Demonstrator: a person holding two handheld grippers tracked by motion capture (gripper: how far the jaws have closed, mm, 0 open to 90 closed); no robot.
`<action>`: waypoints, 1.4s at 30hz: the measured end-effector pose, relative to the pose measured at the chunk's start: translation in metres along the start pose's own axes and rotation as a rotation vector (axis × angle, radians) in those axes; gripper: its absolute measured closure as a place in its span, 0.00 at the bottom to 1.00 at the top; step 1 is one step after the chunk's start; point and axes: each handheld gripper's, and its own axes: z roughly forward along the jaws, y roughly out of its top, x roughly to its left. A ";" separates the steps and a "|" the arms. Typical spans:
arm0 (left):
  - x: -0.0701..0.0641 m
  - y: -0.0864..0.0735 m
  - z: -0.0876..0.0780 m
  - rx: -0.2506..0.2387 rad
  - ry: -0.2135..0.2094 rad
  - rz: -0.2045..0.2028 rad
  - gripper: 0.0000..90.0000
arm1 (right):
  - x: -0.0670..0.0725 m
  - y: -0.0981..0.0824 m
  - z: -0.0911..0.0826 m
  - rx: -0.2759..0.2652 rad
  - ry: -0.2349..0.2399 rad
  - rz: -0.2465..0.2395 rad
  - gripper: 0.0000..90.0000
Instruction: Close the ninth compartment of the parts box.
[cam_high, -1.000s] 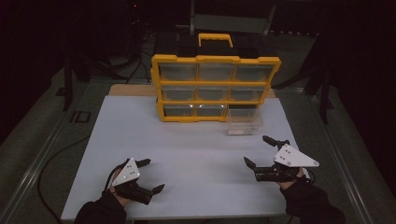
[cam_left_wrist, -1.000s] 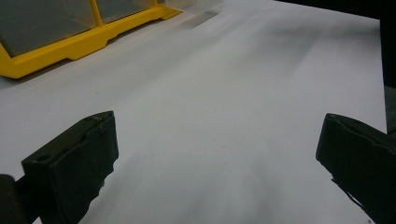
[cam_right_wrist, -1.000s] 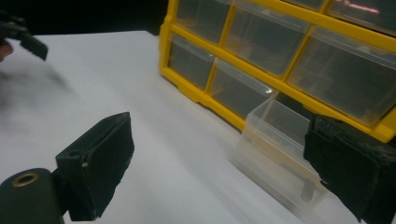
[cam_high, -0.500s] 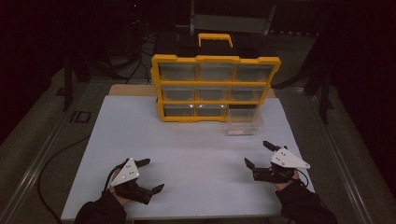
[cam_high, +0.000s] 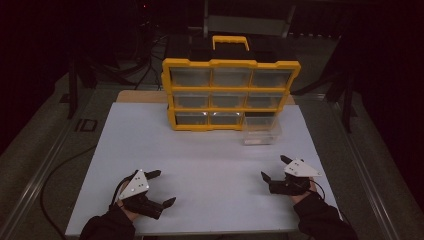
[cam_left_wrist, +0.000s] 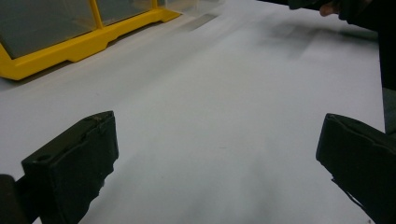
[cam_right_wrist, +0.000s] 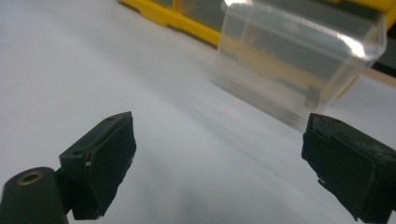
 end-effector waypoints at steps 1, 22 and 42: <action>0.000 0.000 0.000 -0.002 0.000 0.003 0.00 | -0.001 -0.001 0.002 0.012 -0.007 0.003 0.11; 0.001 0.000 -0.001 -0.009 0.006 0.000 0.00 | -0.027 -0.002 0.037 0.171 -0.036 0.132 0.25; 0.001 0.000 -0.002 -0.009 0.009 0.003 0.00 | -0.039 0.011 0.050 0.175 -0.129 0.138 0.72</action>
